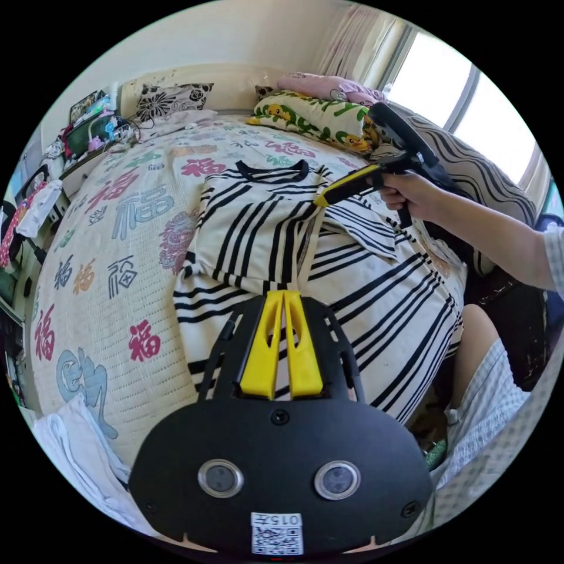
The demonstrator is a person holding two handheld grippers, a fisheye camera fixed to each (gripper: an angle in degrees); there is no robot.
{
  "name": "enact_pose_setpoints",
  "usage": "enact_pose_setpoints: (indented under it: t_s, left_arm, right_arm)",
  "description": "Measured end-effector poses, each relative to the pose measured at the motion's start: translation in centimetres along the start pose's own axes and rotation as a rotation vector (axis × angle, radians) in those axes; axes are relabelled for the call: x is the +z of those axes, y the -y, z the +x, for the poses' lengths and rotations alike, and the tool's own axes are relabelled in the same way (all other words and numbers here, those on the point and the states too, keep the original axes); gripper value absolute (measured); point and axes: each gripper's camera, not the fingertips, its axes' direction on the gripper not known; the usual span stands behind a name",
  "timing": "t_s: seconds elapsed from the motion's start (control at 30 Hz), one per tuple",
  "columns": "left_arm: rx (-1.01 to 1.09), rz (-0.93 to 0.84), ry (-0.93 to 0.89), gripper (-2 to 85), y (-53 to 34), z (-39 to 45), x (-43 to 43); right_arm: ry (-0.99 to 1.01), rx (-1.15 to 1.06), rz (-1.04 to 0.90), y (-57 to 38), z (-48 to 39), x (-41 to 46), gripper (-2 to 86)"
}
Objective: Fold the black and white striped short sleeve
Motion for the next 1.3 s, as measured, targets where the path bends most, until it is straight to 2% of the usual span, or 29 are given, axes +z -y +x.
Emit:
enact_pose_setpoints:
  t_s: [0.13,0.23,0.3,0.4,0.57,0.67,0.77,0.87,0.93,1.03,1.17,1.2,1.23,1.3]
  left_arm:
    - [-0.019,0.011,0.027,0.7,-2.2,0.0,0.6]
    - [-0.080,0.030,0.012,6.7,-0.8,-0.9,2.3]
    - [-0.099,0.034,-0.019,7.4,0.7,-1.3,3.8]
    - [-0.052,-0.069,0.060,4.4,2.3,-1.4,8.3]
    - [-0.063,-0.001,-0.014,1.5,1.2,-3.8,7.2]
    - [-0.084,0.037,-0.061,1.9,-0.8,-5.3,5.8]
    - [-0.039,-0.031,-0.040,4.4,-1.5,-6.0,7.9]
    - [0.019,-0.069,-0.100,5.8,-0.5,-7.7,8.4]
    - [-0.006,0.022,-0.162,6.0,0.2,-10.1,6.5]
    - [-0.109,0.095,-0.048,5.8,1.7,-14.3,5.9]
    - [-0.216,0.097,-0.072,3.2,3.4,-19.3,9.0]
    - [-0.238,0.073,-0.053,1.7,3.8,-20.4,10.5]
    - [-0.256,0.045,-0.013,0.7,3.9,-21.3,11.8]
    - [-0.265,0.028,0.018,-0.3,3.8,-22.4,13.1]
  right_arm:
    - [-0.099,-0.116,-0.032,-1.3,-1.9,-0.2,-0.8]
    - [-0.097,-0.077,-0.047,-0.9,-1.6,0.0,-0.8]
    - [-0.069,-0.044,-0.049,-0.5,-1.0,-0.2,-0.8]
    - [-0.064,-0.007,-0.031,-0.2,-0.3,-1.1,-0.8]
    - [-0.027,-0.013,-0.041,-0.2,0.7,-2.7,-0.8]
    - [0.039,-0.070,-0.114,-0.4,0.8,-2.5,-0.6]
    - [0.069,-0.123,-0.241,-0.1,0.6,-1.3,-0.2]
    - [0.079,-0.061,-0.217,1.3,2.1,-3.1,0.9]
    - [0.100,0.040,-0.084,2.7,4.3,-5.6,2.9]
    - [0.151,0.113,0.009,5.7,6.0,-6.5,7.6]
    - [0.311,0.195,0.005,10.0,7.2,-5.0,7.6]
    - [0.335,0.210,-0.021,11.2,7.4,-4.3,5.0]
    - [0.310,0.204,-0.073,12.2,7.4,-3.6,0.5]
    - [0.198,0.179,-0.131,13.3,7.2,-3.3,-0.4]
